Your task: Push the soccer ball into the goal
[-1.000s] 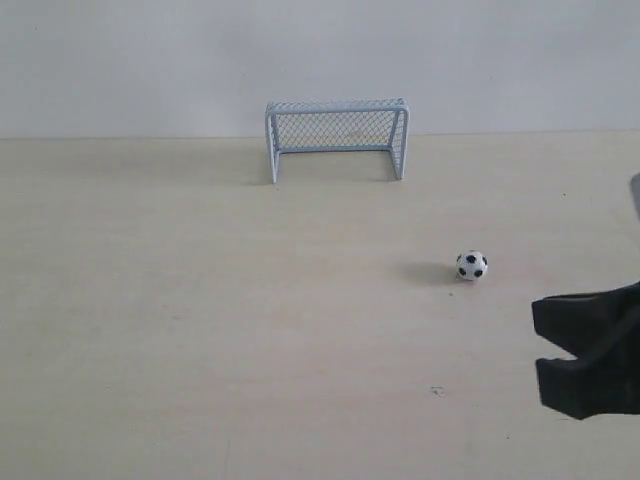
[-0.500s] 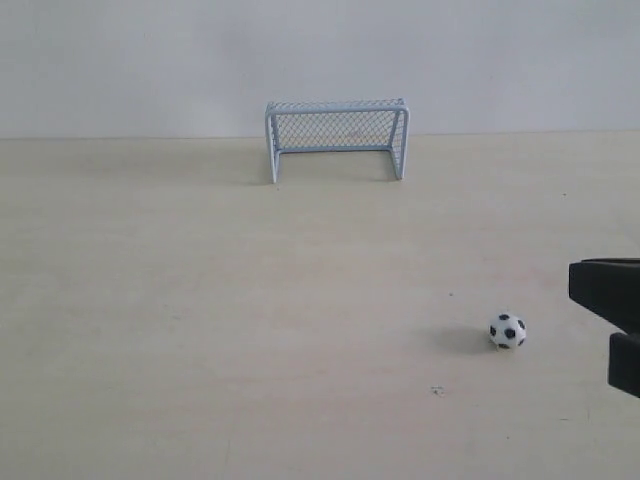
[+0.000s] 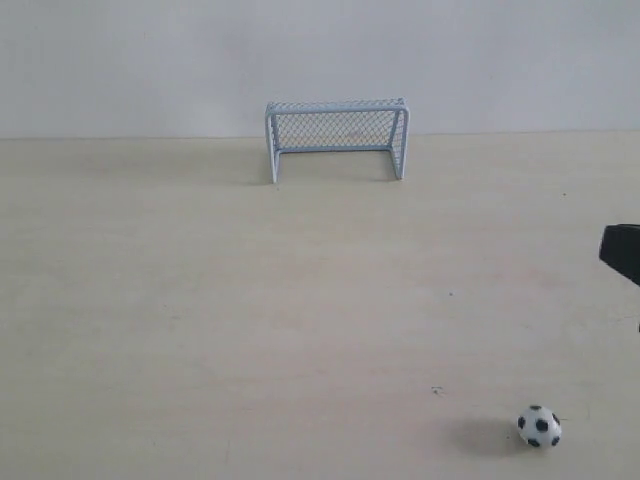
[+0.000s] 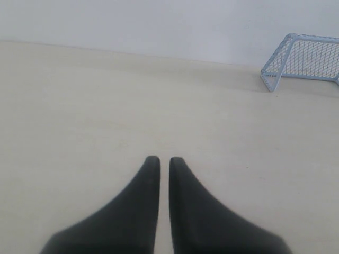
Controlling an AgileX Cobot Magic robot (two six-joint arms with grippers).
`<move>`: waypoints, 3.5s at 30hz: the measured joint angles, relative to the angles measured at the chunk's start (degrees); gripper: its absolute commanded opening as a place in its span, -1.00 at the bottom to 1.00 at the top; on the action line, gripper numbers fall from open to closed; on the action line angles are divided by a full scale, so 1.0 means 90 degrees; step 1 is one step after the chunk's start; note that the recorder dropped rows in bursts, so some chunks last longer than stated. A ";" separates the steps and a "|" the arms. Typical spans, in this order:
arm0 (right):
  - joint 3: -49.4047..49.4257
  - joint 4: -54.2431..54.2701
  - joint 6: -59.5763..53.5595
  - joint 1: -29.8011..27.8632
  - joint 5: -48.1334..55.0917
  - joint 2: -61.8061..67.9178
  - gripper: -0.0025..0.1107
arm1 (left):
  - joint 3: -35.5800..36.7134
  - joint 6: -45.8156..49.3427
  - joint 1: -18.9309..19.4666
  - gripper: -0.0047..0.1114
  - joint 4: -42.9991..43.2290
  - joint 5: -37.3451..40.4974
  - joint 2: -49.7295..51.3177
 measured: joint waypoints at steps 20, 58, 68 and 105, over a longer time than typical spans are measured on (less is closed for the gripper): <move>0.2284 0.0038 0.0237 -0.3271 -0.1764 -0.2554 -0.96 | 0.0000 0.0000 0.0000 -0.81 0.0000 0.0000 0.0000; 0.2330 0.0147 -0.0667 -0.3344 0.0007 -0.3336 -0.96 | 0.0000 0.0000 0.0000 -0.81 0.0000 0.0000 0.0000; 0.2330 0.3611 -0.4585 -0.3344 -0.0136 -0.3346 -0.96 | 0.0000 0.0000 0.0000 -0.81 0.0000 0.0000 0.0000; 0.2330 0.4104 -0.5833 -0.3344 0.0291 -0.3346 -0.96 | 0.0000 0.0000 0.0000 -0.81 0.0000 0.0000 0.0000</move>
